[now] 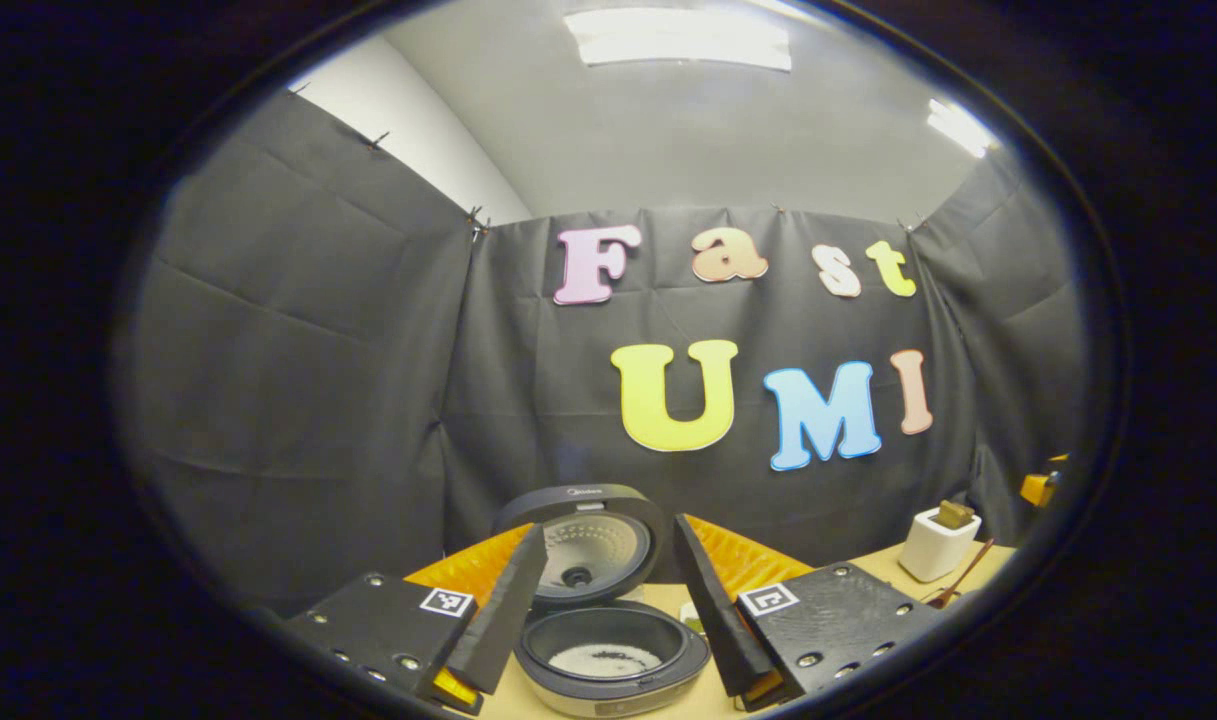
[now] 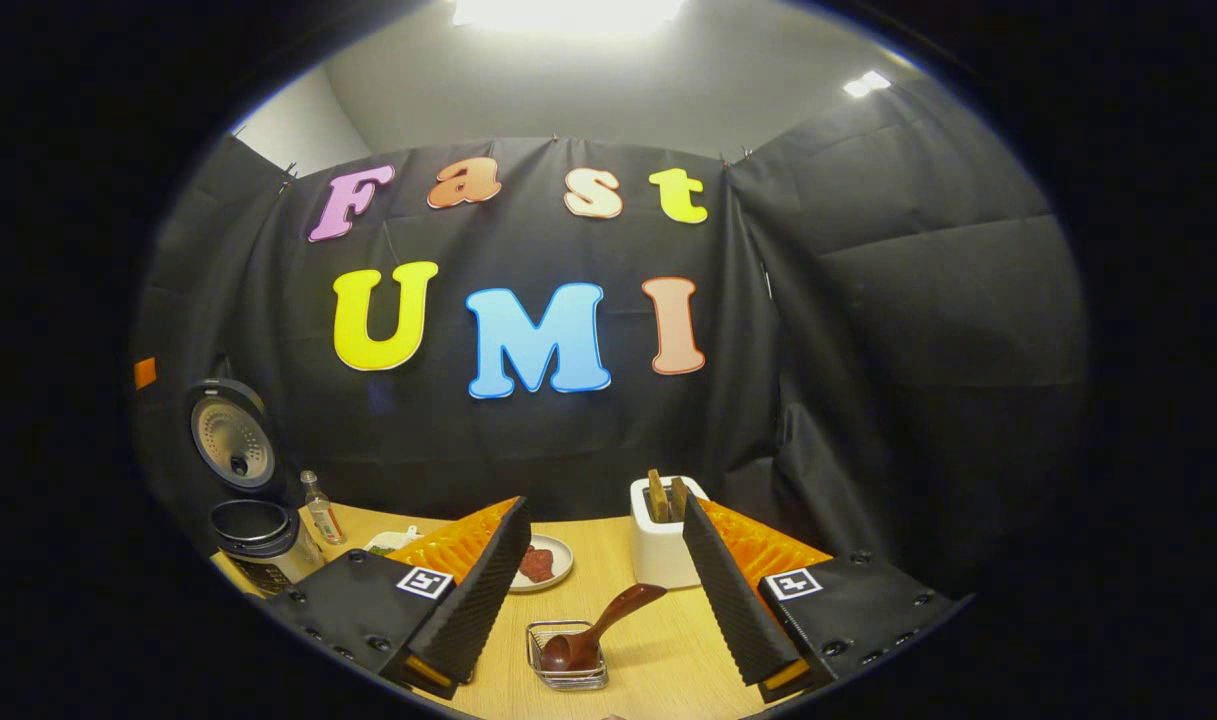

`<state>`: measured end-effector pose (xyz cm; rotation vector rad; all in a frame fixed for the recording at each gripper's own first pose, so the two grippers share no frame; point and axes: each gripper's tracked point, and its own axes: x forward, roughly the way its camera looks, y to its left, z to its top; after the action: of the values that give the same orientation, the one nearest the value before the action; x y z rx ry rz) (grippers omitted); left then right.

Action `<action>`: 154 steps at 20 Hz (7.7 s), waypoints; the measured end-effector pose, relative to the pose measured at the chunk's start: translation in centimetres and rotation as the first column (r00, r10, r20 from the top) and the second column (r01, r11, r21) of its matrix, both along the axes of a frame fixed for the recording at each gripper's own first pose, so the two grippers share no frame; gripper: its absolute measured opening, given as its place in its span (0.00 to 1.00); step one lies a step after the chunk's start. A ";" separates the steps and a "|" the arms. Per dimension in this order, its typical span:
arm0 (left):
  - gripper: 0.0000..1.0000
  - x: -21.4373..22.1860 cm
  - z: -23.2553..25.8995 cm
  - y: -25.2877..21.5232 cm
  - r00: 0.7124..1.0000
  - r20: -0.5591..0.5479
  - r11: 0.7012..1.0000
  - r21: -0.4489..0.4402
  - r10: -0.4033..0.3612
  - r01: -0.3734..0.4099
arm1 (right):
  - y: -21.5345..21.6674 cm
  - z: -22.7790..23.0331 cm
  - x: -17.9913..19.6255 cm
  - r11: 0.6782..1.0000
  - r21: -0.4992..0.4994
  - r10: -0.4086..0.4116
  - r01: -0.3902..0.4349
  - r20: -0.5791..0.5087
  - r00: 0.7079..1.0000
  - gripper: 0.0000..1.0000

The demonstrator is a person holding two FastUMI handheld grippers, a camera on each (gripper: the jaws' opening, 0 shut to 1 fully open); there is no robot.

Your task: Close the left gripper, press the button to open the rice cooker; take a wooden spoon from the chopstick holder with the right hand, scoop a spoonful of rice and pour it into the rice cooker, then put the wooden spoon back into the chopstick holder.

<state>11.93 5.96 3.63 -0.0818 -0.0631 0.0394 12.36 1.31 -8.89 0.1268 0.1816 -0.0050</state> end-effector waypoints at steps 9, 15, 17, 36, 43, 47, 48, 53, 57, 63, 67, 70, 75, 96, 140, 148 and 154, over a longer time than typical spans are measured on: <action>0.80 -4.8 0.4 3.5 0.995 -0.032 0.995 0.049 0.093 -0.092 | -0.7 -9.0 3.4 0.994 0.098 -0.020 0.042 -0.213 0.977 0.93; 0.80 -6.6 -0.7 5.3 0.988 -0.069 0.989 0.058 0.140 -0.136 | -0.3 -14.0 3.9 0.977 0.196 -0.008 0.081 -0.346 0.938 0.98; 0.80 -6.8 -1.1 5.7 0.985 -0.080 0.987 0.064 0.152 -0.147 | 0.4 -15.6 3.9 0.965 0.247 0.014 0.089 -0.388 0.922 0.96; 0.81 -4.4 -3.1 7.2 0.984 -0.103 0.988 0.066 0.144 -0.137 | 3.6 -16.4 3.7 0.945 0.318 0.079 0.079 -0.455 0.887 0.12; 0.81 -2.4 -3.4 6.2 0.991 -0.089 0.995 0.044 0.096 -0.092 | 3.8 -9.9 3.8 0.972 0.230 0.045 0.035 -0.334 0.941 0.13; 0.80 -1.4 -4.1 6.5 0.993 -0.092 0.997 0.028 0.078 -0.076 | 6.5 -6.7 3.5 0.978 0.205 0.081 -0.025 -0.266 0.961 0.12; 0.81 -1.1 -4.3 6.6 0.993 -0.095 0.997 0.024 0.077 -0.075 | 7.5 -6.2 3.4 0.979 0.196 0.095 -0.045 -0.254 0.962 0.12; 0.81 -0.7 -5.5 8.1 0.991 -0.104 0.997 0.019 0.078 -0.077 | 13.0 -4.7 3.0 0.977 0.148 0.182 -0.152 -0.211 0.960 0.12; 0.81 -0.5 -6.7 10.0 0.988 -0.118 0.995 0.013 0.096 -0.095 | 17.4 -5.0 2.6 0.968 0.094 0.246 -0.231 -0.197 0.949 0.12; 0.81 -0.1 -8.5 12.4 0.983 -0.141 0.993 0.005 0.121 -0.122 | 22.3 -7.1 2.3 0.949 -0.030 0.303 -0.314 -0.194 0.933 0.09; 0.80 0.4 -9.3 13.4 0.980 -0.150 0.991 0.007 0.132 -0.133 | 24.2 -9.8 2.3 0.923 -0.147 0.321 -0.355 -0.215 0.922 0.13; 0.81 0.7 -9.7 14.0 0.979 -0.154 0.991 0.007 0.136 -0.137 | 24.9 -11.7 2.3 0.905 -0.217 0.315 -0.366 -0.237 0.919 0.12; 0.80 1.0 -10.0 14.7 0.977 -0.157 0.989 0.024 0.146 -0.144 | 25.8 -14.3 2.3 0.881 -0.272 0.315 -0.387 -0.272 0.909 0.12; 0.80 0.9 -10.5 14.3 0.978 -0.163 0.991 -0.005 0.128 -0.131 | 27.8 -17.2 0.4 0.855 0.487 0.429 -0.177 -0.471 0.771 0.10; 0.81 -6.3 -10.7 23.9 0.926 -0.180 0.943 0.027 0.331 -0.332 | 47.9 -4.1 5.1 0.428 0.895 0.690 -0.126 -0.234 0.685 0.08; 0.81 -8.5 -11.3 26.5 0.898 -0.209 0.921 0.057 0.388 -0.385 | 53.3 -6.1 3.6 0.556 0.774 0.712 -0.303 -0.256 0.653 0.12; 0.80 -9.0 -12.0 27.1 0.888 -0.223 0.915 0.052 0.401 -0.400 | 54.2 -7.1 3.0 0.665 0.571 0.701 -0.481 -0.254 0.667 0.12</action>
<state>2.92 33.10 -8.35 -0.0573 0.1531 0.4639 15.34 55.52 -15.99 0.5466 0.7046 0.7130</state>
